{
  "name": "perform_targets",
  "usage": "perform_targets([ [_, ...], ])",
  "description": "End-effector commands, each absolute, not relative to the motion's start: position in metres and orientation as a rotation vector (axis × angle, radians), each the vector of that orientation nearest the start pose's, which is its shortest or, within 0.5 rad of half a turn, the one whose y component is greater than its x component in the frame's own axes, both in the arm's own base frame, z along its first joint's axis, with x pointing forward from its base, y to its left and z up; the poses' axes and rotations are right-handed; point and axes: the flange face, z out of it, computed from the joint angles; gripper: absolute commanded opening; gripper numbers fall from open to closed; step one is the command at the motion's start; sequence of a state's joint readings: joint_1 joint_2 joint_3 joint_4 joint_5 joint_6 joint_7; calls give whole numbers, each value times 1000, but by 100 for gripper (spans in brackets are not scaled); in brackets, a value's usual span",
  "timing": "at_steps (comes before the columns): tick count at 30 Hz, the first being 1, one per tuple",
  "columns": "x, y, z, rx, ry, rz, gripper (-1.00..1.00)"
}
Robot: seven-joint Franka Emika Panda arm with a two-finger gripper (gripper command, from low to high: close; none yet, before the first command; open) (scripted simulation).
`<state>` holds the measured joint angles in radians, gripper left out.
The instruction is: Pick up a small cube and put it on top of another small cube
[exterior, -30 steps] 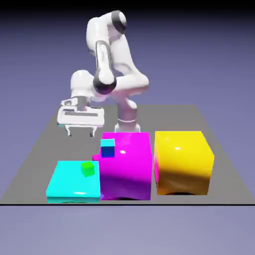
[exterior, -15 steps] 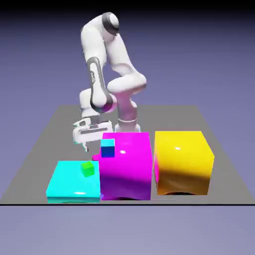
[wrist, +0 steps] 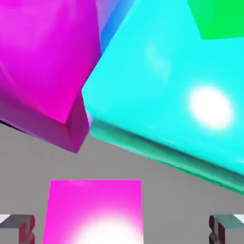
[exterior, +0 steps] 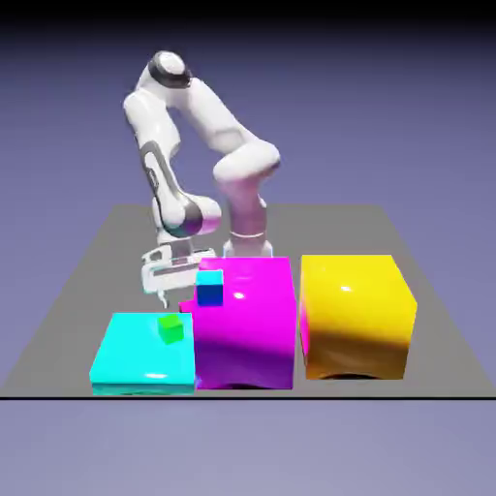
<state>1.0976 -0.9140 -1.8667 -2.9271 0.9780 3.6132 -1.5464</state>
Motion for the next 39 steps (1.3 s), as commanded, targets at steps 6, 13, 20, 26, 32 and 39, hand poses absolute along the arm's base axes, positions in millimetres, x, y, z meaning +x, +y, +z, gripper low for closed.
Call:
perform_targets([
  [6, 225, -174, 119, -2770, 548, -575, -100],
  [13, 218, -185, 161, -2768, 545, -609, -100],
  [20, 203, -188, 179, -2780, 592, -573, -100],
  [26, 289, -237, 238, -2678, 481, -799, -100],
  [32, 366, -224, 298, -2591, 198, -808, -100],
  [39, 427, -190, 371, -2589, -91, -662, -100],
])
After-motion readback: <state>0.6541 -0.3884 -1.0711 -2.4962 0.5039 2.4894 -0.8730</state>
